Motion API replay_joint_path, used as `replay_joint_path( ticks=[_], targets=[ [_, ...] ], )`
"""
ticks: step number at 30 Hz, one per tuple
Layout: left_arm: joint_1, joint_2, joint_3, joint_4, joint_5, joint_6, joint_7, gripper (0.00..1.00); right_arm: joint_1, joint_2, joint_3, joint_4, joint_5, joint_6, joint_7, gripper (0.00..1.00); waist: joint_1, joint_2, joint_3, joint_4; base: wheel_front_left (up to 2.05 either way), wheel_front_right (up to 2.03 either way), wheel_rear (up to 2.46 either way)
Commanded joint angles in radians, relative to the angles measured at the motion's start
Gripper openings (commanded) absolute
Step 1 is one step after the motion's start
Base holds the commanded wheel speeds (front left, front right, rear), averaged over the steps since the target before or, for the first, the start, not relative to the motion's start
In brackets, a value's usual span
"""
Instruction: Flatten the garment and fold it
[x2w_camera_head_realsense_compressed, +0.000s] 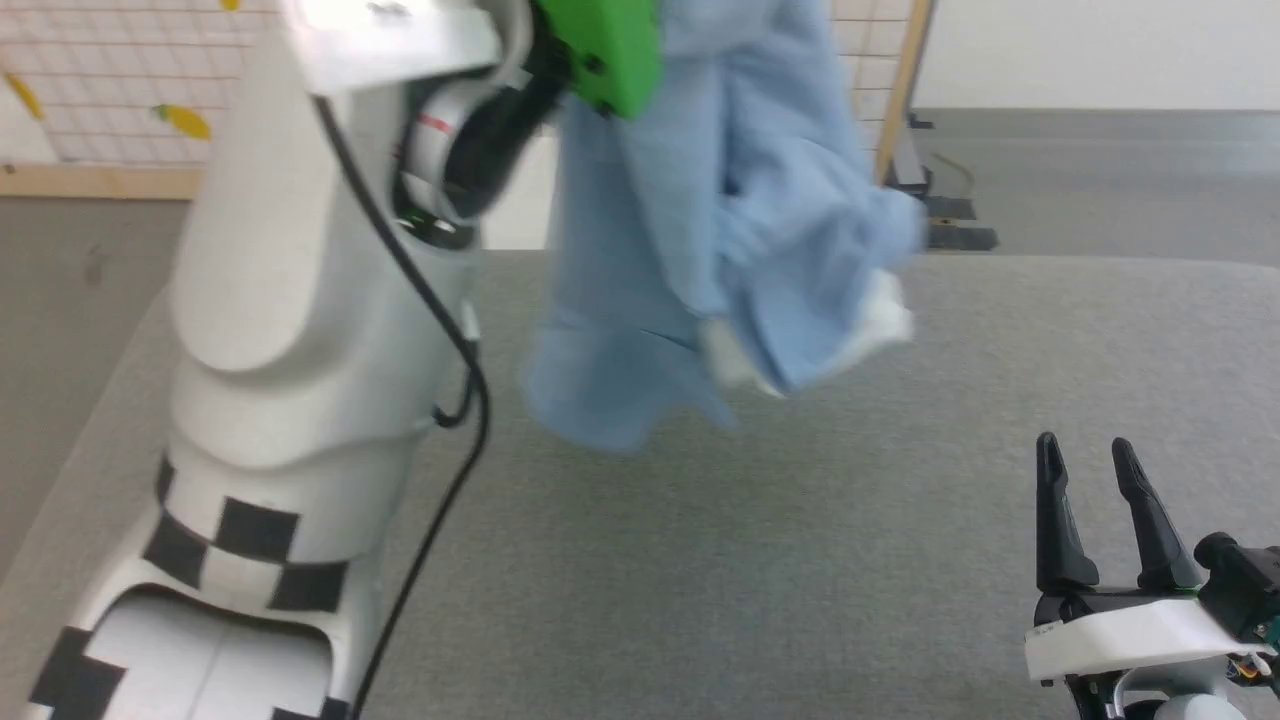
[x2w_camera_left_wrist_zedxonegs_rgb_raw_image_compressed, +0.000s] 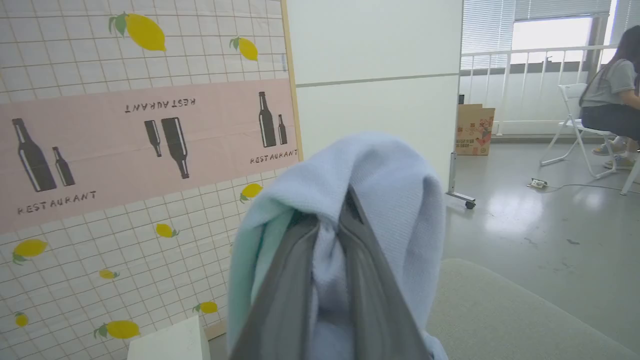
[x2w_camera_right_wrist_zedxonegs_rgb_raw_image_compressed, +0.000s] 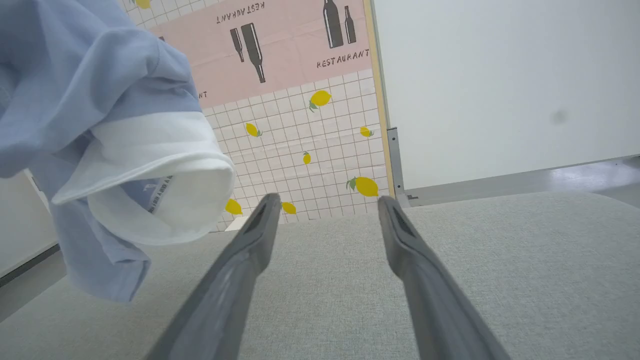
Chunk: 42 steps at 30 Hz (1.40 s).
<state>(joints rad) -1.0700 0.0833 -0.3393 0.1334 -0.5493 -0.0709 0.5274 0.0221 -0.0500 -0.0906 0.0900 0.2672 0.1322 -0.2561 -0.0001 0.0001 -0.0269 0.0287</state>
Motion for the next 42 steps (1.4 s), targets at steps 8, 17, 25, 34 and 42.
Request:
replay_joint_path(
  ticks=[8,17,25,34,42],
  targets=[
    [0.101,-0.030,-0.113,-0.009,-0.064,0.040,-0.038,0.00,-0.023,0.000,-0.005,0.000,0.010,-0.002,-0.006,1.00,0.0001,-0.0001,0.054,-0.111,0.00,0.00,0.00],
    [0.289,-0.032,-0.193,0.148,-0.077,0.089,-0.187,0.00,-0.050,0.000,-0.001,-0.005,0.020,-0.002,-0.006,1.00,0.0001,-0.0001,0.120,-0.172,0.00,0.00,0.00],
    [0.398,-0.029,-0.225,0.444,-0.052,0.119,-0.276,0.00,-0.082,0.000,0.008,-0.011,0.018,-0.002,-0.006,1.00,0.0001,-0.0001,0.169,-0.202,0.00,0.00,0.00],
    [0.376,-0.032,-0.232,0.594,-0.102,0.103,-0.359,1.00,-0.096,0.000,0.000,-0.009,0.001,-0.002,-0.006,1.00,0.0001,-0.0001,0.187,-0.173,0.00,0.00,0.00],
    [0.363,-0.033,-0.256,0.458,-0.185,0.060,-0.514,1.00,-0.073,0.000,-0.013,-0.008,-0.013,-0.002,-0.006,1.00,0.0001,-0.0001,0.137,-0.107,0.00,0.00,0.00]
  ],
)
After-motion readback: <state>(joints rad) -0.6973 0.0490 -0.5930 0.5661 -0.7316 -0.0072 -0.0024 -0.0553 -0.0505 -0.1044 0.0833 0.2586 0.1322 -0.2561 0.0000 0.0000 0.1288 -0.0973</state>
